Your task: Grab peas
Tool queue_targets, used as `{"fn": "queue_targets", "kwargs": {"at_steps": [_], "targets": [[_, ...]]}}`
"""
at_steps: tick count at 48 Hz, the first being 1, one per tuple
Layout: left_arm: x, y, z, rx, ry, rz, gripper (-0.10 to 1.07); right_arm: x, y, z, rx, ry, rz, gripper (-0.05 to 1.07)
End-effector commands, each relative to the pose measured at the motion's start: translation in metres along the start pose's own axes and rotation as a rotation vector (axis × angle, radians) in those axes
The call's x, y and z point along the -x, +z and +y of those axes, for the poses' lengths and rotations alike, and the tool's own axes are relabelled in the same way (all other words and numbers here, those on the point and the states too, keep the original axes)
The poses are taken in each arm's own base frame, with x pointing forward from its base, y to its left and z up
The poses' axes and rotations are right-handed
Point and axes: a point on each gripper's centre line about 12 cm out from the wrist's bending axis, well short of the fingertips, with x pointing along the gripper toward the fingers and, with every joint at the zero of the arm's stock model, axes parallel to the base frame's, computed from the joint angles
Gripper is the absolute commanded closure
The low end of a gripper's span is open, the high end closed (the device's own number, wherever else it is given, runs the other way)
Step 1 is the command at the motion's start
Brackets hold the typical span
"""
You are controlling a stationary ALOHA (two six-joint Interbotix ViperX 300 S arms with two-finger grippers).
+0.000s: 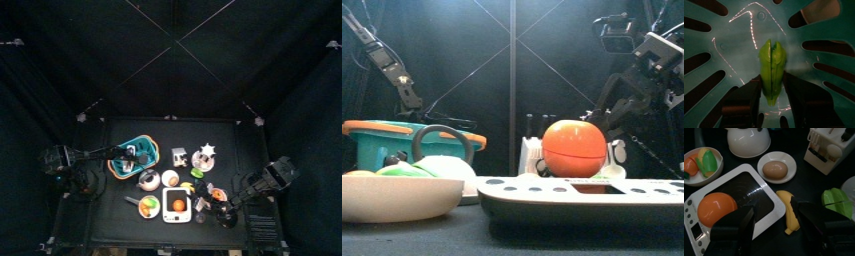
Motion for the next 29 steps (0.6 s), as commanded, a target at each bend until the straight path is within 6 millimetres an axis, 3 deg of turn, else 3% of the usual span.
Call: {"fn": "queue_targets", "kwargs": {"at_steps": [1,21,29], "targets": [[0.014,0.007,0.009,0.006,0.041,-0.046,0.37,0.002,0.006,0.002,-0.019,0.007,-0.011,0.15],[0.063,0.007,0.011,0.014,0.116,-0.149,0.37,0.002,0.007,0.002,-0.020,0.008,-0.013,0.15],[0.073,0.006,0.009,0.012,0.136,-0.180,0.37,0.002,0.008,0.003,-0.020,0.008,-0.016,0.15]]}}
